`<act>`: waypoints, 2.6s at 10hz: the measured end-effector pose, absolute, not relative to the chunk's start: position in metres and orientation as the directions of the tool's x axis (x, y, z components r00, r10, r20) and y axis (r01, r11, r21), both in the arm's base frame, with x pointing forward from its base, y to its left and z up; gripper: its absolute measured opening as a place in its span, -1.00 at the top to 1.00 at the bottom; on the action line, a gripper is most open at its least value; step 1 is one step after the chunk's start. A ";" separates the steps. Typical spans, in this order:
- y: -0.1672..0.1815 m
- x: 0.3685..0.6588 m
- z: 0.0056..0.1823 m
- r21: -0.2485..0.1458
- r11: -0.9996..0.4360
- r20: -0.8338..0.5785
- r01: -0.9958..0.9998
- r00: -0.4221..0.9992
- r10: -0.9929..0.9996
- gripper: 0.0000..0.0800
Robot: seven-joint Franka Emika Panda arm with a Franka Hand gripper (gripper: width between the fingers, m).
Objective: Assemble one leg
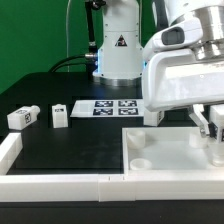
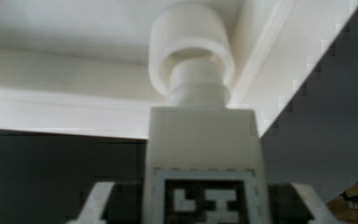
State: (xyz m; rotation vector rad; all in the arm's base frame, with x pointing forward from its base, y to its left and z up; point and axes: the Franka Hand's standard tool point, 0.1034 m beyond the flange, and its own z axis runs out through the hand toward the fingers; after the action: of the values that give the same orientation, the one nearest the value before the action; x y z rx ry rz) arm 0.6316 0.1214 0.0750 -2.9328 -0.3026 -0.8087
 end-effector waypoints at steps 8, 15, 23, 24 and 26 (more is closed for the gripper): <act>0.108 0.618 0.059 -0.002 -0.982 0.568 0.187 0.809 0.153 0.28; 0.109 0.615 0.056 -0.009 -0.982 0.543 0.191 0.825 0.155 -0.43; 0.111 0.616 0.065 -0.020 -0.984 0.534 0.178 0.834 0.140 -0.62; 0.113 0.619 0.078 -0.022 -0.983 0.537 0.181 0.832 0.141 -0.62; 0.117 0.626 0.097 -0.035 -0.981 0.521 0.190 0.841 0.144 -0.62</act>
Offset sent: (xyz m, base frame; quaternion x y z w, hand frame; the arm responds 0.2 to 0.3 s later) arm -0.0116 -0.0037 -0.0137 -0.0029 0.0203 0.0050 0.9998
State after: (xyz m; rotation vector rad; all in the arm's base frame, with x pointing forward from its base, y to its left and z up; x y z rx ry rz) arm 0.6256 0.1168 0.0968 -2.9328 -0.2665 -0.8193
